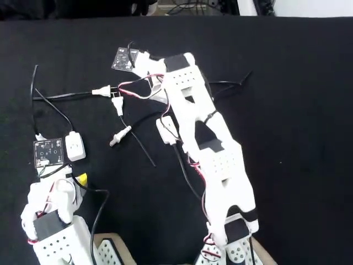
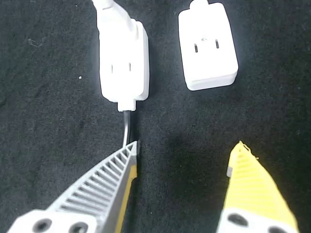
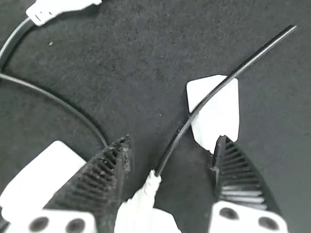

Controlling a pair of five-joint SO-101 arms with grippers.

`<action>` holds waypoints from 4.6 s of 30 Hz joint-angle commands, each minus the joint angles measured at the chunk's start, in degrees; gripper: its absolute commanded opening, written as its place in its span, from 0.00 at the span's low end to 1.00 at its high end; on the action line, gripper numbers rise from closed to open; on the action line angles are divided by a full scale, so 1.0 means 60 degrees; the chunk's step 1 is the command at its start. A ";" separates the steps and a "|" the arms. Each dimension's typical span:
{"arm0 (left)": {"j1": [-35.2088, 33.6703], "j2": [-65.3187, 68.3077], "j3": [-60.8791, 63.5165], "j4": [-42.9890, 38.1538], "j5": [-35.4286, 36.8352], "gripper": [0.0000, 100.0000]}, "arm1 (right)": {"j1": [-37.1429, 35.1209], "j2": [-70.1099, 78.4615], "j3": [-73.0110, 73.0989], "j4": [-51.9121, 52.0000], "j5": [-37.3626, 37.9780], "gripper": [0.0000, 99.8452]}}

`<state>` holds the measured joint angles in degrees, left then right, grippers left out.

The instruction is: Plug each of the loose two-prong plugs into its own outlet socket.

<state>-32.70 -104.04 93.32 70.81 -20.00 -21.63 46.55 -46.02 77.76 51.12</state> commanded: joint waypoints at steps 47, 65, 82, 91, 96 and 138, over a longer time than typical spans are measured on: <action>-0.0066 -0.0044 -0.0051 -0.0161 -0.0029 0.29 | 0.2989 -0.0769 0.4711 -0.4894 0.3165 0.14; -0.0066 -0.0044 -0.0051 -0.0176 -0.0029 0.29 | 0.3429 0.2059 -0.1341 -0.0352 0.3355 0.01; -0.0066 -0.0044 -0.0051 -0.0176 -0.0029 0.29 | 0.3590 0.2249 -0.3377 0.0352 0.3121 0.14; -0.0066 -0.0044 -0.0051 -0.0176 -0.0029 0.29 | 0.3648 0.3875 -0.3905 -0.0015 0.3092 0.14; -0.0066 -0.0044 -0.0051 -0.0176 -0.0029 0.29 | 0.3941 0.4579 -0.4315 -0.0015 0.3150 0.13; -0.0066 -0.0059 0.0007 -0.0176 -0.0029 0.29 | 0.4103 0.5751 -0.5443 0.0015 0.3810 0.19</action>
<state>-32.70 -104.04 93.76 70.81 -20.00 1.32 80.31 -82.33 79.69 72.40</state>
